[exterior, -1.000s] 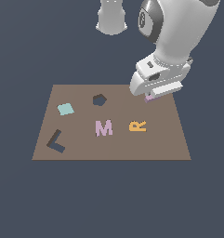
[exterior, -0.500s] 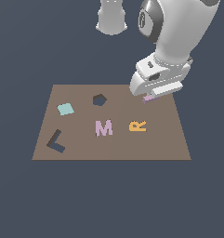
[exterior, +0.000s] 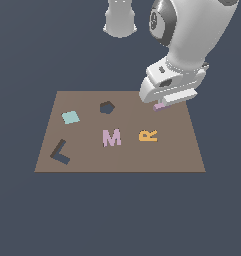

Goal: Insert a designated object into the corresponding slot on a board.

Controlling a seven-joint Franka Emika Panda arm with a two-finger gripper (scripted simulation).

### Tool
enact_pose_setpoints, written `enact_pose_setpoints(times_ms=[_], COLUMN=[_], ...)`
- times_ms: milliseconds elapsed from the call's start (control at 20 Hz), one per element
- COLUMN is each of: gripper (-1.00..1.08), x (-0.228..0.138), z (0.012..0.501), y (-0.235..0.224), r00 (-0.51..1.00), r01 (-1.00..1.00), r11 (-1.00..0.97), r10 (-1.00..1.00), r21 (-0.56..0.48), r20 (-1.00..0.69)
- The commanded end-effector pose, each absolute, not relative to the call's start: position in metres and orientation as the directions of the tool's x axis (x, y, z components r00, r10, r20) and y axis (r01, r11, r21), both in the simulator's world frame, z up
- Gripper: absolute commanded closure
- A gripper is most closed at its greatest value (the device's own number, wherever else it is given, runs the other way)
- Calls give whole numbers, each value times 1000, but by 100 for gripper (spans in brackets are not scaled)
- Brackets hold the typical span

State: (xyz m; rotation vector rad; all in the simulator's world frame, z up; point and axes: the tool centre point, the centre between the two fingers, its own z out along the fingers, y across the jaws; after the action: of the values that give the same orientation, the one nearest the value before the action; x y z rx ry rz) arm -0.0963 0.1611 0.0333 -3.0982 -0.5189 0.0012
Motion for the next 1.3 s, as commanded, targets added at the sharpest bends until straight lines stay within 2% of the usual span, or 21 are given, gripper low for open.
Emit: enact_pose_setpoints(times_ms=[0,550,950,1250], gripper=[108,108,108,108], x=[-92,-43,17,68], z=[34,34,36,37], y=[162,163,149,120], r00=[952,997,980,890], r01=[305,83,-201,-455], r11=[-952,-997,-980,-890], r10=[305,83,-201,-455], r21=[0,-1,-1,-2], r20=[0,0,0,0])
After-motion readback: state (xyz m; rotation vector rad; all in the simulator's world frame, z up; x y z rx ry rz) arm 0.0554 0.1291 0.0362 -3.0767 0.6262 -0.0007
